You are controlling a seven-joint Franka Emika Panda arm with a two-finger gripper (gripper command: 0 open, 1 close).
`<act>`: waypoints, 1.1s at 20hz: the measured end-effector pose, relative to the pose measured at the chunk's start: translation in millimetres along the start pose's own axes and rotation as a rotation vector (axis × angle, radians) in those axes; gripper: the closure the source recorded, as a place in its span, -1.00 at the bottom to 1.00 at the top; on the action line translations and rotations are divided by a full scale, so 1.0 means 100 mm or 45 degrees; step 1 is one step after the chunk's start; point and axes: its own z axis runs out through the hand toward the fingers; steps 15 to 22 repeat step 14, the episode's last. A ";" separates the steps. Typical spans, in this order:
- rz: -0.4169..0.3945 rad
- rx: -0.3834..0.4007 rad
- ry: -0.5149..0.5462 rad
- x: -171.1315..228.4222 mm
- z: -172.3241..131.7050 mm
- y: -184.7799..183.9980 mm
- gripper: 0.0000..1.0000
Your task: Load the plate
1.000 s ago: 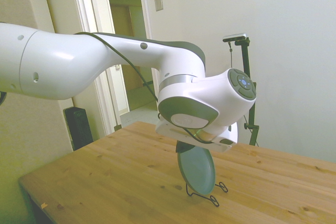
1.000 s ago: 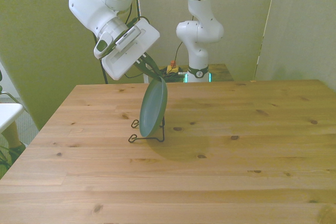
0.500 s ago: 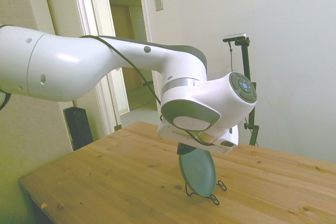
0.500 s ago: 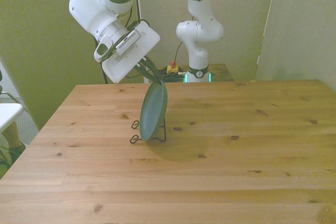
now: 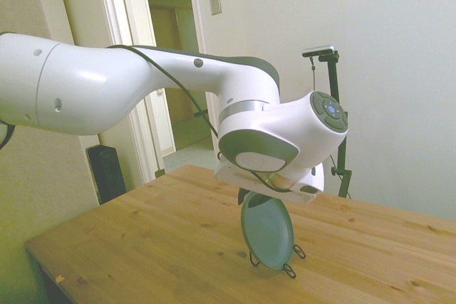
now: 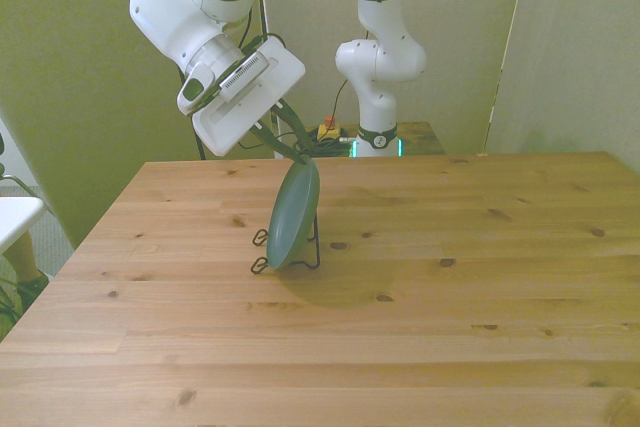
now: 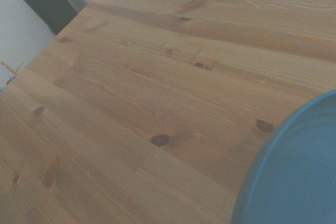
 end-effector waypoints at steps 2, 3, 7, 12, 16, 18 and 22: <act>0.002 -0.003 0.007 0.02 -0.02 -0.09 -1.00; 0.011 -0.016 0.016 0.04 -0.06 -0.16 -1.00; 0.080 -0.150 0.082 -0.03 -0.40 -0.50 -1.00; 0.135 -0.380 0.197 -0.27 -0.80 -1.21 -1.00; 0.106 -0.426 0.184 -0.31 -0.71 -1.57 -1.00; 0.106 -0.426 0.184 -0.31 -0.71 -1.57 -1.00; 0.106 -0.426 0.184 -0.31 -0.71 -1.57 -1.00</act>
